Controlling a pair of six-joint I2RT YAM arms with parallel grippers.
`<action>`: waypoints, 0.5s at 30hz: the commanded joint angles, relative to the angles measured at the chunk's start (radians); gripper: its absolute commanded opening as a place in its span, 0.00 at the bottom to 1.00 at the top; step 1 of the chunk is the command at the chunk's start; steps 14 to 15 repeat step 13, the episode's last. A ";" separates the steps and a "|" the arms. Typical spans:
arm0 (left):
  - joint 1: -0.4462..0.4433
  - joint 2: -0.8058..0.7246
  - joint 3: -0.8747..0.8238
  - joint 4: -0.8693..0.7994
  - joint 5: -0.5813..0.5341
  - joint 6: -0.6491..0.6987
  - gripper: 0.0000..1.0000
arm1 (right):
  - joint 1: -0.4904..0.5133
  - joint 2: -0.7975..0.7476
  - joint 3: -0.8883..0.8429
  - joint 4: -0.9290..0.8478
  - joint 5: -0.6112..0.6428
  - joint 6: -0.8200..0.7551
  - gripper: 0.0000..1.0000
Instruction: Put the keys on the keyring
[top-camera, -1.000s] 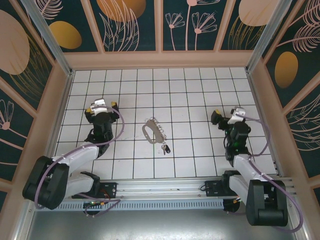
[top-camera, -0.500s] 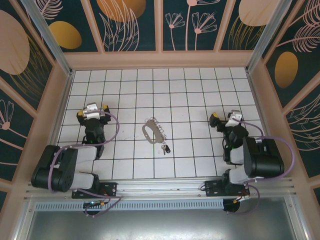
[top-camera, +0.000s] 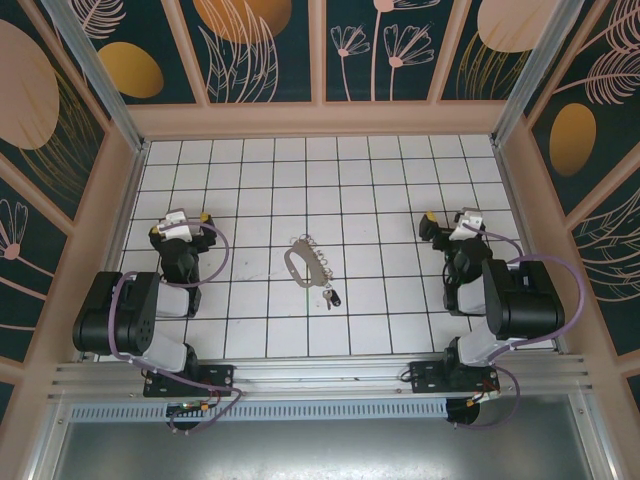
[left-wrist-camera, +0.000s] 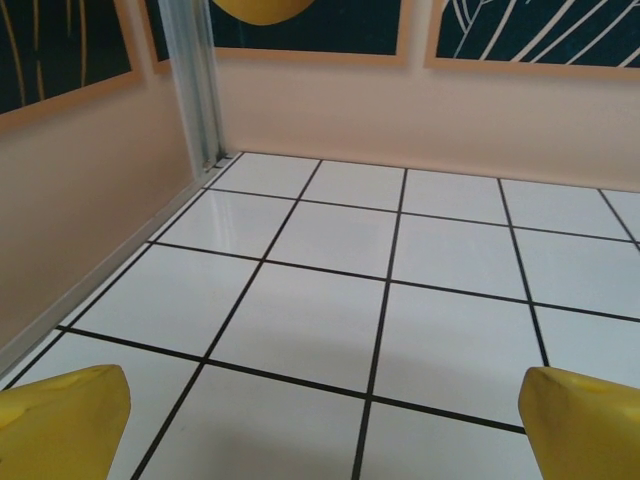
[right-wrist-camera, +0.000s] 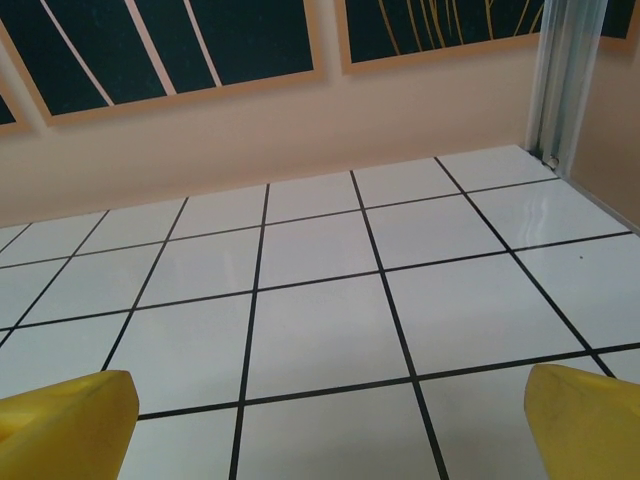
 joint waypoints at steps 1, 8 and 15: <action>0.003 0.001 0.004 0.047 0.031 -0.021 0.99 | 0.013 0.003 -0.002 0.014 0.028 -0.033 0.99; 0.003 0.001 0.004 0.048 0.030 -0.020 0.99 | 0.013 0.005 0.013 -0.013 0.032 -0.031 0.99; 0.003 0.002 0.004 0.048 0.030 -0.020 0.99 | -0.013 0.002 0.028 -0.046 -0.012 -0.018 0.99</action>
